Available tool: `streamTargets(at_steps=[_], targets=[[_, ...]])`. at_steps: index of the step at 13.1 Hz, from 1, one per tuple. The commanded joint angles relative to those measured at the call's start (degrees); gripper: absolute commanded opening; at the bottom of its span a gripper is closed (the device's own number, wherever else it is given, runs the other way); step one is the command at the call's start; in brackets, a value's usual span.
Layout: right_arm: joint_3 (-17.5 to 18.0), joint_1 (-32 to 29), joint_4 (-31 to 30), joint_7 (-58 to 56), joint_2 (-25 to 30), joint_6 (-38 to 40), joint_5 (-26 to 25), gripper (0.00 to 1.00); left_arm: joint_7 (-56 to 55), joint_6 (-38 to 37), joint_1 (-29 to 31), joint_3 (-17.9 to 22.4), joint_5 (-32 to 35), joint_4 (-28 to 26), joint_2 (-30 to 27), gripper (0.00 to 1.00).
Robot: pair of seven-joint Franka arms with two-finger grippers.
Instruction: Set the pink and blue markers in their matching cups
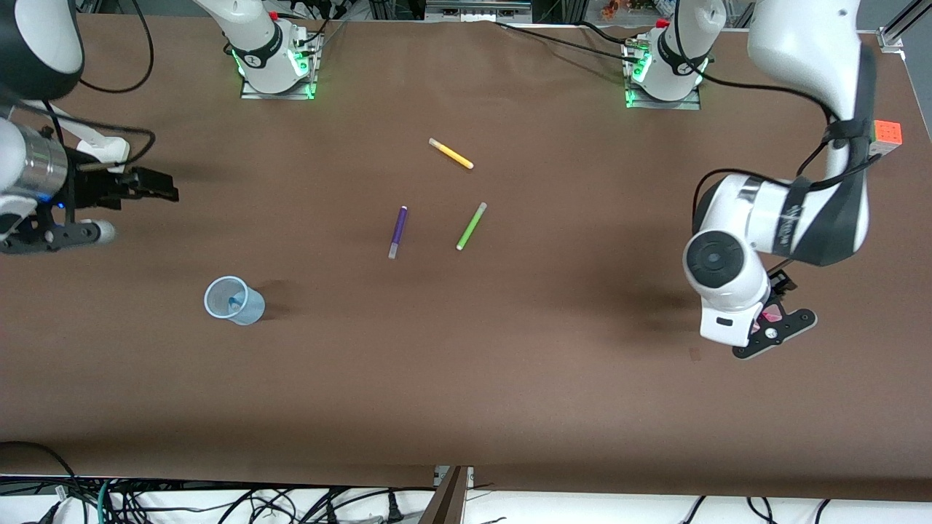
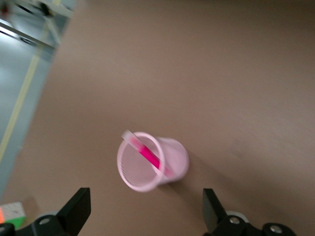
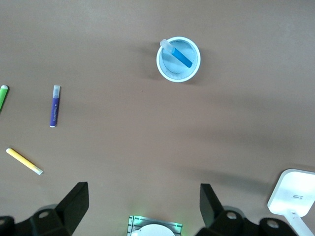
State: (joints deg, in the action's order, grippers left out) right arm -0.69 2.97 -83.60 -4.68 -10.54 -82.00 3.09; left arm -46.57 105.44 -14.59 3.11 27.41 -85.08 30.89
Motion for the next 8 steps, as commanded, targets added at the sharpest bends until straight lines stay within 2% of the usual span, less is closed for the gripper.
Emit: streamTargets(at_steps=[1, 3, 5, 7, 8], targets=[[-0.54, -0.95, -9.11, 1.08, 9.21, -3.78, -0.89, 1.0, 6.99, -2.24, 0.43, -2.22, -9.97, 0.79, -1.79, 1.0], [-0.63, -1.21, -9.04, 0.9, 11.41, -3.52, -0.97, 1.0, 12.43, -7.07, 1.04, -2.32, -17.95, 2.1, -4.51, 1.0], [-1.33, -1.21, -8.16, 0.38, 10.99, -2.82, -2.9, 1.0, 21.99, -13.38, 4.02, -1.87, -27.1, 5.08, -6.98, 1.0], [-1.51, -1.13, -6.49, 0.64, 10.02, -0.8, -3.17, 1.0, 29.74, -20.59, 7.54, -1.79, -31.26, 8.77, -8.65, 1.0], [-1.51, -1.13, -6.49, 0.64, 9.93, -0.79, -3.17, 1.0, 34.04, -21.23, 7.9, -1.79, -30.92, 8.1, -11.88, 1.0]])
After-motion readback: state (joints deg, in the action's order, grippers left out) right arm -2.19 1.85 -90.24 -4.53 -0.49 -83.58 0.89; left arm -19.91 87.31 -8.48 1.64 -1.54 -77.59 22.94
